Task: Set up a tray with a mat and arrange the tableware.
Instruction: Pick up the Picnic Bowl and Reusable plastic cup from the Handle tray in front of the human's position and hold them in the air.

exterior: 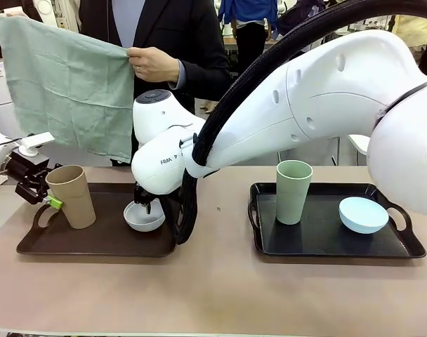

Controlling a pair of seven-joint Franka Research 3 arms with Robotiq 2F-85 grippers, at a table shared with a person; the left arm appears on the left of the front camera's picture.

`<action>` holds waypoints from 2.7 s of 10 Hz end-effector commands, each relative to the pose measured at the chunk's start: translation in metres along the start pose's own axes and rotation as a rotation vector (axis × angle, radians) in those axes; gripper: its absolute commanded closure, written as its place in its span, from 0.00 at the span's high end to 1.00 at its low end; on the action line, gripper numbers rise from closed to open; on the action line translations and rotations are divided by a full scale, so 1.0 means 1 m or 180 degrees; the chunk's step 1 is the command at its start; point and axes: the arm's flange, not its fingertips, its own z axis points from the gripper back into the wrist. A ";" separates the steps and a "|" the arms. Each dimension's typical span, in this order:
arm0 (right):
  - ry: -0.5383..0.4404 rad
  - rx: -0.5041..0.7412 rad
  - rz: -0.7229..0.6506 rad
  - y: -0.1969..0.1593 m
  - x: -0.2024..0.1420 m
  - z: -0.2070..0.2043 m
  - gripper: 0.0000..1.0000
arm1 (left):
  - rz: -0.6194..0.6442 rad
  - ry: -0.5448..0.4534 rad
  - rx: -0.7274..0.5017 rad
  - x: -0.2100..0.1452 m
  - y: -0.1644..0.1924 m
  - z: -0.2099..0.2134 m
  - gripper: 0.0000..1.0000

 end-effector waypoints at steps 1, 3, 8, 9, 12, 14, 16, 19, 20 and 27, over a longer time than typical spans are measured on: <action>0.0077 0.0079 0.0059 0.004 0.007 -0.007 1.00 | 0.0054 0.0097 -0.0036 0.001 0.005 -0.001 1.00; 0.0090 0.0050 0.0096 0.008 0.006 -0.011 1.00 | 0.0077 0.0101 -0.0050 -0.002 0.005 -0.002 1.00; 0.0116 0.0041 0.0138 0.005 0.003 -0.012 0.24 | 0.0054 0.0085 -0.0095 -0.004 0.003 -0.007 0.00; 0.0104 0.0036 0.0144 0.006 0.003 -0.011 0.00 | 0.0043 0.0090 -0.0101 -0.003 0.003 -0.006 0.00; 0.0102 0.0011 0.0159 0.007 0.001 -0.009 0.00 | 0.0042 0.0080 -0.0100 -0.004 0.003 -0.006 0.27; 0.0095 -0.0007 0.0162 0.006 0.000 -0.008 0.00 | 0.0045 0.0077 -0.0109 -0.004 0.003 -0.007 0.26; 0.0087 -0.0016 0.0144 0.006 0.002 -0.007 0.00 | 0.0047 0.0090 -0.0116 -0.004 0.004 -0.007 0.00; 0.0095 0.0059 0.0052 0.003 0.001 -0.003 0.00 | 0.0131 0.0001 -0.0097 0.006 -0.001 -0.002 0.36; 0.0045 0.0144 0.0075 0.004 -0.003 0.014 0.00 | 0.0020 0.0005 -0.0063 0.022 -0.010 0.005 0.36; -0.0860 0.0509 0.0120 -0.010 -0.044 0.179 0.00 | -0.0682 -0.0052 0.0251 0.161 -0.089 0.066 0.36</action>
